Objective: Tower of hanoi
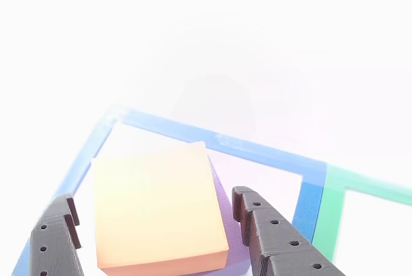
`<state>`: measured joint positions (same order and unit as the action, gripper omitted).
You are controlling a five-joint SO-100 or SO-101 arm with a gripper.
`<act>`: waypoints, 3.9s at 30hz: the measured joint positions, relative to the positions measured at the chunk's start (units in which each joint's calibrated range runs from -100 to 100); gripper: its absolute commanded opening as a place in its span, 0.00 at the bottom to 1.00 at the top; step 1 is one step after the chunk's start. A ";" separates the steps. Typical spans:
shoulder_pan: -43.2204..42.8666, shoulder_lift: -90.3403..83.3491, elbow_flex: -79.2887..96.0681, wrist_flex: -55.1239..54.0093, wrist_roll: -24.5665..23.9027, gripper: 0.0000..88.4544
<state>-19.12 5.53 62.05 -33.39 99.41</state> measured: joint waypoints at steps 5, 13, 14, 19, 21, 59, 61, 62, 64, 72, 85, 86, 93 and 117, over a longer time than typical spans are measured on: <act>0.00 -4.90 0.00 1.77 0.00 0.32; 0.65 -20.18 -2.00 20.79 0.59 0.22; 1.47 -22.54 -2.00 24.24 0.39 0.19; 4.50 -35.54 -2.09 42.62 0.00 0.05; 6.22 -40.10 -2.09 49.68 0.20 0.02; 32.91 -53.52 -47.95 117.09 0.59 0.06; 34.22 -53.78 -46.74 116.13 0.59 0.14; 34.71 -53.95 -45.87 115.33 0.59 0.18; 34.88 -54.54 -43.43 113.24 0.20 0.24; 36.76 -56.48 -22.28 90.93 0.00 0.36; 39.38 -47.78 6.61 45.83 0.00 0.40; 39.21 -46.69 7.40 43.50 0.00 0.41; 40.61 -38.58 8.44 32.10 0.00 0.43; 42.41 -16.46 8.36 9.63 0.59 0.39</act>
<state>23.29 -10.93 70.41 -23.76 100.00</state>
